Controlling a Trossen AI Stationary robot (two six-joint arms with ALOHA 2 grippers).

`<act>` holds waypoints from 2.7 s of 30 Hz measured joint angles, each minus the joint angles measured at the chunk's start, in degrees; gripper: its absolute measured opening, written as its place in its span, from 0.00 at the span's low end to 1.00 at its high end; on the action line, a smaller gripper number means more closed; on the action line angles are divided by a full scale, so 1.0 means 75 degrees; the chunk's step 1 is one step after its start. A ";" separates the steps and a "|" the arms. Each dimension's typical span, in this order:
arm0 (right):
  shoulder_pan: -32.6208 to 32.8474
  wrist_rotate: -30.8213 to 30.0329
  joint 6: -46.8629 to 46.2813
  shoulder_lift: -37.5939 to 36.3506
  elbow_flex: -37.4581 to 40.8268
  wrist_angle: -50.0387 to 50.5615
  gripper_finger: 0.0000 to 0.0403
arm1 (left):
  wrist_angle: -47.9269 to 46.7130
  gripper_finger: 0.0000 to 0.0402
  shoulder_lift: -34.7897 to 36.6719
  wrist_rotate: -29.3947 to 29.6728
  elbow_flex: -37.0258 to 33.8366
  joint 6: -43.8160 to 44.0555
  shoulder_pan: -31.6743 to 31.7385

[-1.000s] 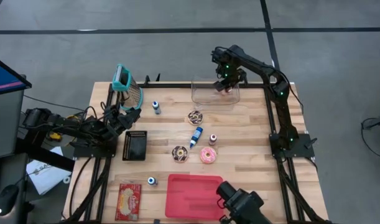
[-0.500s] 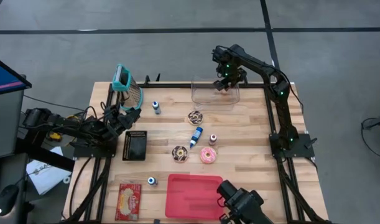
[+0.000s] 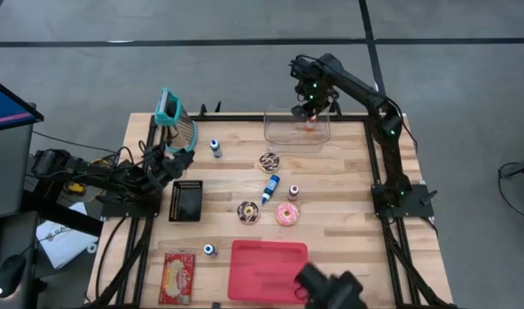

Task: Pick & Place Food Item
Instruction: Put the red food coloring bottle into the transparent bin

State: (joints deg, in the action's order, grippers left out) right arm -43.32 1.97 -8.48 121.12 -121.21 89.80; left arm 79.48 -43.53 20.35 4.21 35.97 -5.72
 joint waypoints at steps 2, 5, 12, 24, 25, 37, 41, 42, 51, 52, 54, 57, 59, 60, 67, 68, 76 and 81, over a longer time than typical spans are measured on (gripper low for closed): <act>0.0425 0.0222 -0.0167 -0.0426 0.0176 0.0043 0.41 | 0.0002 0.19 -0.0002 -0.0181 0.0000 -0.0007 0.0000; 0.1277 0.0417 -0.0400 -0.1089 0.0586 0.0023 0.41 | -0.0001 0.19 0.0001 -0.0365 0.0000 -0.0015 -0.0003; 0.3921 0.0547 -0.1331 -0.2451 0.1904 -0.0829 0.41 | -0.0009 0.19 0.0001 -0.0404 0.0000 -0.0161 0.0000; 0.5662 -0.0782 -0.4571 -0.2284 0.4155 -0.2152 0.43 | -0.0101 0.19 0.0007 -0.0709 0.0000 0.0232 0.0000; 0.5657 -0.0867 -0.4757 -0.2213 0.4136 -0.2359 0.44 | -0.0119 0.19 0.0014 -0.0709 0.0000 0.0292 0.0000; 0.5728 -0.0984 -0.5338 -0.1865 0.4129 -0.2946 0.53 | -0.0160 0.19 0.0229 -0.0971 0.0029 0.0544 -0.0003; 0.5648 -0.0929 -0.5343 -0.1865 0.4130 -0.2863 0.53 | -0.0157 0.19 0.0240 -0.0967 0.0029 0.0504 -0.0003; 0.5640 -0.0922 -0.5311 -0.1865 0.4130 -0.2836 0.53 | -0.0150 0.19 0.0242 -0.0971 0.0029 0.0498 -0.0003; 0.5476 -0.0584 -0.5274 -0.1862 0.4516 -0.2975 0.53 | -0.0152 0.19 0.0243 -0.1110 0.0029 0.0468 -0.0003; 0.5448 -0.0509 -0.5274 -0.1862 0.4622 -0.2999 0.53 | -0.0152 0.19 0.0243 -0.1126 0.0029 0.0468 -0.0003; 0.5448 -0.0436 -0.5274 -0.1857 0.4766 -0.3044 0.53 | -0.0157 0.19 0.0243 -0.1163 0.0029 0.0468 -0.0003; 0.5465 -0.0436 -0.5274 -0.1856 0.4840 -0.3242 0.53 | -0.0163 0.19 0.0243 -0.1165 0.0029 0.0468 -0.0003; 0.5465 -0.0436 -0.5274 -0.1856 0.4841 -0.3310 0.53 | -0.0164 0.19 0.0243 -0.1165 0.0029 0.0468 -0.0003; 0.5465 -0.0436 -0.5274 -0.1856 0.4841 -0.3359 0.53 | -0.0166 0.19 0.0243 -0.1165 0.0029 0.0468 -0.0003; 0.5459 -0.0436 -0.5215 -0.1856 0.4841 -0.3438 0.51 | -0.0169 0.19 0.0243 -0.1162 0.0029 0.0468 -0.0003; 0.5454 -0.0436 -0.5214 -0.1856 0.4841 -0.3433 0.49 | -0.0169 0.19 0.0243 -0.1162 0.0029 0.0468 -0.0003; 0.5454 -0.0436 -0.5150 -0.1859 0.4841 -0.3375 0.33 | -0.0169 0.19 0.0243 -0.1161 0.0029 0.0468 -0.0003; 0.5454 -0.0442 -0.5067 -0.1866 0.4840 -0.3118 0.26 | -0.0169 0.19 0.0243 -0.1159 0.0029 0.0468 -0.0003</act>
State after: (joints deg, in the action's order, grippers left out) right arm -2.42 -1.34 -46.48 107.12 -84.91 66.42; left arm 78.22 -41.71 11.66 4.43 39.48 -5.74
